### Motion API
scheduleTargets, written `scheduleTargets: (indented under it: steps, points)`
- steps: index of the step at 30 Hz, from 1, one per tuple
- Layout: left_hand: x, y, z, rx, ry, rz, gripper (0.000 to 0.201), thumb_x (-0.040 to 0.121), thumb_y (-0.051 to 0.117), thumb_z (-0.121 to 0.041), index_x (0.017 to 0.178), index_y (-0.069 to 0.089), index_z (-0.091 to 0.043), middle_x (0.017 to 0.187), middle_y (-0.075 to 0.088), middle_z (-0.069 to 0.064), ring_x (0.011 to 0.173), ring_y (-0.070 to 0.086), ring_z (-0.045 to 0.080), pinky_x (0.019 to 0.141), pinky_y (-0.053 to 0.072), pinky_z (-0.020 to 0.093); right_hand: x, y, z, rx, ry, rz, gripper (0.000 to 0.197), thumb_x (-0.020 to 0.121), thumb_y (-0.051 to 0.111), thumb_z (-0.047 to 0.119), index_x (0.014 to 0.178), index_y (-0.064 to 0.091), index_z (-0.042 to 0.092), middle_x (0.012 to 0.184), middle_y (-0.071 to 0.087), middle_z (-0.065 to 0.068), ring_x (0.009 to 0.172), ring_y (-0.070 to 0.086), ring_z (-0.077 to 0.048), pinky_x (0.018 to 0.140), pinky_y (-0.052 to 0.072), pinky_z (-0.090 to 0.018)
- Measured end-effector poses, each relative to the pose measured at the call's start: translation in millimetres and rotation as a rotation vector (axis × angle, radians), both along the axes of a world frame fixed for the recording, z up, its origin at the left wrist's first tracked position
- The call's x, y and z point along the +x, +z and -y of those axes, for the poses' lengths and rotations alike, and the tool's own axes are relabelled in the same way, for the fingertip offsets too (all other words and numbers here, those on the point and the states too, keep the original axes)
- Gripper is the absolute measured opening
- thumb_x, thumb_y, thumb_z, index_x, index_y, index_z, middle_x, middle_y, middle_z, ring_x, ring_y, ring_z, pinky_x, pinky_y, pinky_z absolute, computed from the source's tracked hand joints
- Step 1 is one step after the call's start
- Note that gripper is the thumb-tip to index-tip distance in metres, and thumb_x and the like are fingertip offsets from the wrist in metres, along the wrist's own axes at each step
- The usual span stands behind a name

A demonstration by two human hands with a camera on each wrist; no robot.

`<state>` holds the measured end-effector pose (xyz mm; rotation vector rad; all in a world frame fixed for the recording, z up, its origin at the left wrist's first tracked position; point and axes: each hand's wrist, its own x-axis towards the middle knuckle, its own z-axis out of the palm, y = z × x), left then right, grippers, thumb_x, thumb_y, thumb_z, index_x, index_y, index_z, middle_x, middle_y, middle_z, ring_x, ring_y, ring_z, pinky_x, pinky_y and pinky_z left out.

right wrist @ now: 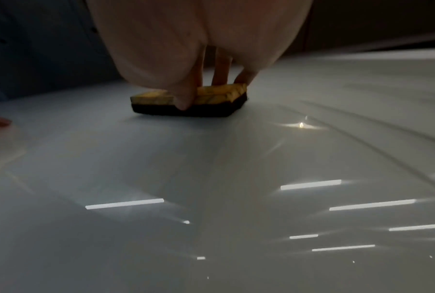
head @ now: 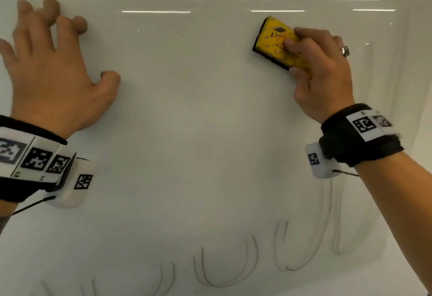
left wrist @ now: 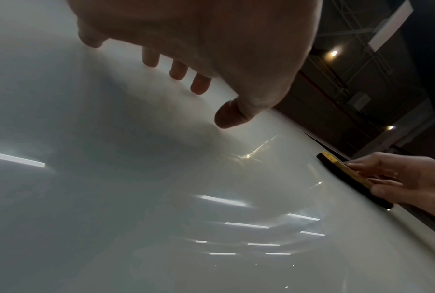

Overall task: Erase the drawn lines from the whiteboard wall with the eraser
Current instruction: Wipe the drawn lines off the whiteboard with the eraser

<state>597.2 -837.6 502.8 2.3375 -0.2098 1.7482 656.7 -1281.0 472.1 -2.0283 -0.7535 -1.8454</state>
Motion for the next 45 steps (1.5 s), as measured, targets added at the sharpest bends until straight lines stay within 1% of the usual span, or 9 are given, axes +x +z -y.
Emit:
scheduleTargets:
  steps: [8, 16, 19, 22, 28, 36, 39, 42, 45]
  points:
    - [-23, -2, 21, 0.048, 0.040, -0.020, 0.071, 0.076, 0.053, -0.050, 0.137, 0.030, -0.023, 0.163, 0.018, 0.013, 0.153, 0.014, 0.037, 0.115, 0.023, 0.068, -33, -202, -20, -0.224, -0.003, -0.109, 0.061, 0.077, 0.063, -0.020, 0.129, 0.060, 0.013, 0.140, 0.058, -0.019, 0.115, 0.060, -0.045, 0.095, 0.049, -0.056]
    - [-15, -1, 10, 0.034, 0.002, -0.017, 0.074, 0.075, 0.055, -0.056, 0.140, 0.028, -0.032, 0.165, 0.014, 0.001, 0.156, 0.009, 0.028, 0.117, 0.024, 0.065, -31, 22, 20, 0.169, -0.071, -0.085, 0.049, 0.087, 0.055, -0.003, 0.135, 0.056, 0.008, 0.139, 0.055, -0.015, 0.122, 0.054, -0.036, 0.098, 0.033, -0.014]
    - [-17, -1, 8, 0.032, -0.007, -0.027, 0.075, 0.073, 0.055, -0.056, 0.139, 0.028, -0.032, 0.165, 0.013, 0.002, 0.156, 0.009, 0.028, 0.118, 0.022, 0.064, -18, 28, 13, 0.055, -0.101, -0.097, 0.046, 0.088, 0.056, -0.002, 0.132, 0.058, 0.012, 0.139, 0.055, -0.014, 0.115, 0.054, -0.040, 0.093, 0.036, -0.026]
    - [-17, -1, 14, 0.001, 0.038, -0.016, 0.076, 0.072, 0.056, -0.056, 0.138, 0.029, -0.029, 0.165, 0.014, 0.003, 0.155, 0.014, 0.032, 0.118, 0.021, 0.065, -8, -64, -2, -0.041, -0.073, 0.006, 0.047, 0.086, 0.056, -0.011, 0.129, 0.064, 0.009, 0.140, 0.058, -0.017, 0.110, 0.059, -0.043, 0.093, 0.047, -0.048]
    - [-7, 8, 51, -0.032, 0.185, 0.031, 0.085, 0.080, 0.059, -0.063, 0.147, 0.030, -0.021, 0.162, 0.020, 0.010, 0.149, 0.023, 0.037, 0.111, 0.031, 0.068, -32, -296, 8, -0.430, -0.033, -0.203, 0.052, 0.087, 0.047, -0.007, 0.126, 0.073, 0.017, 0.148, 0.054, -0.008, 0.112, 0.067, -0.041, 0.098, 0.047, -0.054]
    - [-23, -6, 180, 0.453, 0.115, -0.180, 0.101, 0.065, 0.059, -0.070, 0.153, 0.028, -0.032, 0.162, 0.017, 0.003, 0.155, 0.002, 0.033, 0.117, 0.006, 0.073, 4, -45, 103, 0.088, -0.082, -0.043, 0.050, 0.086, 0.056, -0.008, 0.132, 0.061, 0.009, 0.141, 0.055, -0.018, 0.119, 0.055, -0.040, 0.100, 0.048, -0.047]
    - [-13, -10, 185, 0.481, 0.174, -0.221, 0.109, 0.062, 0.068, -0.072, 0.155, 0.024, -0.035, 0.162, 0.016, 0.003, 0.155, 0.001, 0.033, 0.115, 0.005, 0.074, 16, -7, 109, 0.086, -0.084, -0.079, 0.046, 0.085, 0.058, -0.003, 0.130, 0.060, 0.010, 0.141, 0.054, -0.014, 0.114, 0.054, -0.041, 0.095, 0.049, -0.048]
    - [-10, -11, 186, 0.482, 0.210, -0.218, 0.110, 0.060, 0.065, -0.073, 0.155, 0.027, -0.034, 0.162, 0.017, 0.004, 0.155, 0.003, 0.034, 0.115, 0.006, 0.075, 26, -75, 101, 0.051, -0.097, 0.012, 0.049, 0.085, 0.055, -0.008, 0.130, 0.065, 0.008, 0.138, 0.057, -0.019, 0.112, 0.057, -0.044, 0.096, 0.049, -0.051]
    - [-9, -13, 191, 0.461, 0.220, -0.206, 0.108, 0.056, 0.057, -0.075, 0.152, 0.032, -0.032, 0.160, 0.020, 0.004, 0.154, 0.004, 0.036, 0.114, 0.006, 0.076, 13, -228, 89, -0.080, -0.066, -0.083, 0.059, 0.081, 0.050, -0.011, 0.134, 0.062, 0.014, 0.145, 0.054, -0.013, 0.119, 0.061, -0.042, 0.101, 0.045, -0.053]
